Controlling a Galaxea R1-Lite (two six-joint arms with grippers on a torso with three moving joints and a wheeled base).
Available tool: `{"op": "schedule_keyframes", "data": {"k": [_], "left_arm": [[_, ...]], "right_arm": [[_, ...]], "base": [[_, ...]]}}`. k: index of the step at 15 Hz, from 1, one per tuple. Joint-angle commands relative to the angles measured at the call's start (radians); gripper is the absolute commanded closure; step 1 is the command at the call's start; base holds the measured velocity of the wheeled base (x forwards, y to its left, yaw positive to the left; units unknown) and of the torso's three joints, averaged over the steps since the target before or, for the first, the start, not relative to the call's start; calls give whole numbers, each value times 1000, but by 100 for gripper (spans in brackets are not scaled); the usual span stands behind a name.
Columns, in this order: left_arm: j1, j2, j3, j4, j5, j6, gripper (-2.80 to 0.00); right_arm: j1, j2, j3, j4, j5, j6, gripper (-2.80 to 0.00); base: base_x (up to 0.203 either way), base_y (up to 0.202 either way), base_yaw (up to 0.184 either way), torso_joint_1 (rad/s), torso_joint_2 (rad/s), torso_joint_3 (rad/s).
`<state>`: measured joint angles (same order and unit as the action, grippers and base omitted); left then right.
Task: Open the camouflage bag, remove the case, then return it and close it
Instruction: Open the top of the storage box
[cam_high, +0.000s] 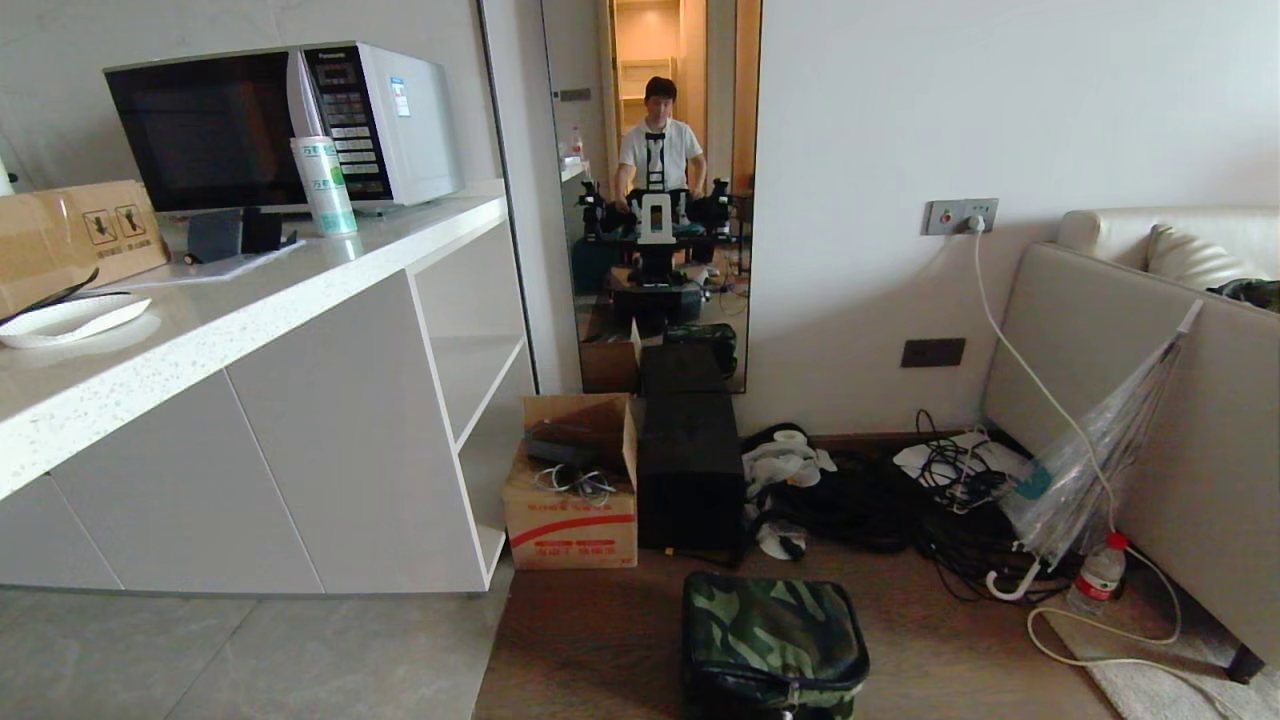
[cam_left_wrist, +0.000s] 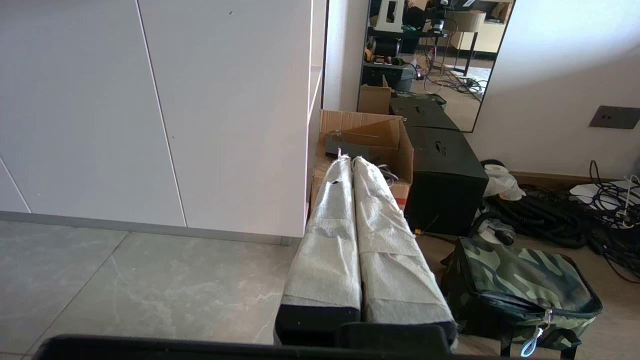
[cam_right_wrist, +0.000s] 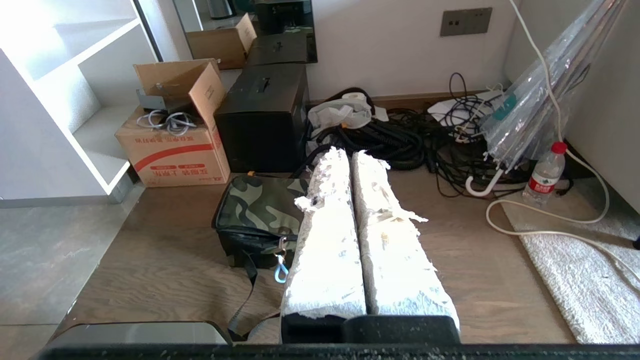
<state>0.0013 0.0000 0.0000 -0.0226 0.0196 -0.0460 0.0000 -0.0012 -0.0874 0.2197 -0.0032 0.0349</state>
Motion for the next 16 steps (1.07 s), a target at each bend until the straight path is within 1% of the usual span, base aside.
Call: {"op": "schedule_keyframes", "data": {"k": [1, 16], "left_arm": [[0, 0, 11, 0, 0, -2, 0], [0, 0, 11, 0, 0, -3, 0]], "right_arm": [[-1, 1, 0, 1, 0, 0, 0], [0, 1, 0, 2, 0, 0, 0]], "base": [[0, 0, 0, 2, 4, -50], [0, 0, 0, 2, 1, -190]]}}
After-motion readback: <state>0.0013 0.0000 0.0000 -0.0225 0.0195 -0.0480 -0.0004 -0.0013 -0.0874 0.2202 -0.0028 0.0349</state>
